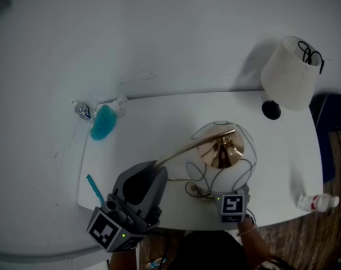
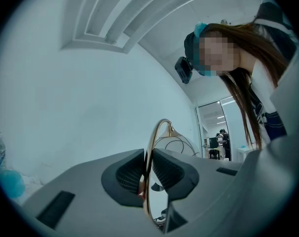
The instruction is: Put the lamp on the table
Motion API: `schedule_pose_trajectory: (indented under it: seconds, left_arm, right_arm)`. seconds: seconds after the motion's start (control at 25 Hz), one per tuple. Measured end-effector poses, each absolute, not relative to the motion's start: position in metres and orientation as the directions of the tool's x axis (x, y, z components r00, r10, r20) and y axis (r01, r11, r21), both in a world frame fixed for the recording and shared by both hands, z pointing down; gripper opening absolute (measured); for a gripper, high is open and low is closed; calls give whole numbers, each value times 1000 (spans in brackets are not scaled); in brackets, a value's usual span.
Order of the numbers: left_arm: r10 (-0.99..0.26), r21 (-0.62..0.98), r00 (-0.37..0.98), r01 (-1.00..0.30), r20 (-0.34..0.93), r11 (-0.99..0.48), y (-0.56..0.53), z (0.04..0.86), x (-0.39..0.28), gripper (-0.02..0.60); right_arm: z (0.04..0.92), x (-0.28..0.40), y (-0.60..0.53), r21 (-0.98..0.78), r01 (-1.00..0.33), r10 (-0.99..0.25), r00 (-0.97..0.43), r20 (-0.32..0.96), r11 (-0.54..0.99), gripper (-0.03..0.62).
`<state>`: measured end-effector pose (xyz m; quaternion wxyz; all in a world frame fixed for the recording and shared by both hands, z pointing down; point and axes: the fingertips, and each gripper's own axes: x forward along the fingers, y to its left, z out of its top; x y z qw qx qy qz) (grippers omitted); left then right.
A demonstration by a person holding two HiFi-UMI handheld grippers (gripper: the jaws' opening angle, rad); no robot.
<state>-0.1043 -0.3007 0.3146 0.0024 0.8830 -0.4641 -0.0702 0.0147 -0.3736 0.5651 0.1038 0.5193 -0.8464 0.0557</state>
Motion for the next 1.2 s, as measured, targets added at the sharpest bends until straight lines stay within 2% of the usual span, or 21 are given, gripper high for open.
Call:
schedule_pose_trajectory:
  seconds: [1.2]
  left_arm:
    - [-788, 10, 608, -791, -98, -611, -294, 317, -78, 61]
  right_arm:
    - [582, 19, -369, -7, -893, -865, -438, 245, 450, 9]
